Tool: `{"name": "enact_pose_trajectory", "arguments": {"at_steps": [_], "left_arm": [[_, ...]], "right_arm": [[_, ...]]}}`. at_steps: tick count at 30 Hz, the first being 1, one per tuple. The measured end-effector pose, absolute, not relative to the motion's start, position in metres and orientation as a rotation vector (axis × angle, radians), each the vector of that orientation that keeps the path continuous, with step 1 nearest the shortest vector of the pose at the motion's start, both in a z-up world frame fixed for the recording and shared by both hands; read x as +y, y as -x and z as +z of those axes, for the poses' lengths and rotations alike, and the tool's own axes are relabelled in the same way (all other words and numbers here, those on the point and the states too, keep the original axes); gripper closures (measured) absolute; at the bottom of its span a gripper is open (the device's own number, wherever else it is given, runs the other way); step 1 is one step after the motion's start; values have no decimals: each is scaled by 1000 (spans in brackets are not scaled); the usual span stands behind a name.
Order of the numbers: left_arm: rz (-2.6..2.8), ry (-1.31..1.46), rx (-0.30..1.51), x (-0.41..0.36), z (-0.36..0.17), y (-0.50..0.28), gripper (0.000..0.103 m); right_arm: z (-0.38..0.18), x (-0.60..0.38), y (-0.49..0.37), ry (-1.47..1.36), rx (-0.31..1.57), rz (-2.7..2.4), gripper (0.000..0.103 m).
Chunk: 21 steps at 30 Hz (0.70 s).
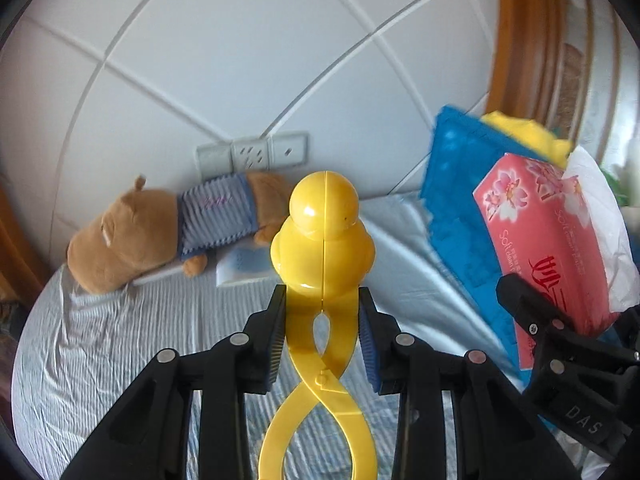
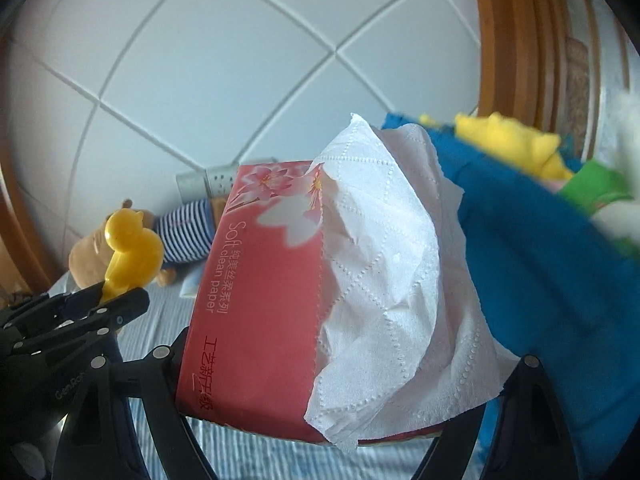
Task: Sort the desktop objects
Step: 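Lift the yellow clip and tissue pack over the blue crate with both tools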
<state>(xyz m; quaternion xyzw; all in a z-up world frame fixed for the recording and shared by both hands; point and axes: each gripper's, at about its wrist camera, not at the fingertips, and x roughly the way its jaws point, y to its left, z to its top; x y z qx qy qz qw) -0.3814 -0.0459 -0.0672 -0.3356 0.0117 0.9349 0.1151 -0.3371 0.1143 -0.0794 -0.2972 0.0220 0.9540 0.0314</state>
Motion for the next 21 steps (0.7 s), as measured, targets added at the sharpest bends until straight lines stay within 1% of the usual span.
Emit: {"name": "enact_pose_trajectory", "arguments": {"at_steps": [6,12,16,21], "left_arm": [[2703,842,48,-10,-12,377,71],[2666,723,69,56,45,399,70],[2638,702,99,115,66,427,71],[2574,733,136,186,75,461,71]], "right_arm": [[-11,155,317,795,47,2933,18],[60,209,317,701,2,2900,18],[87,253,340,714,-30,2853,18],[90,310,371,813,-66,2753,18]]}}
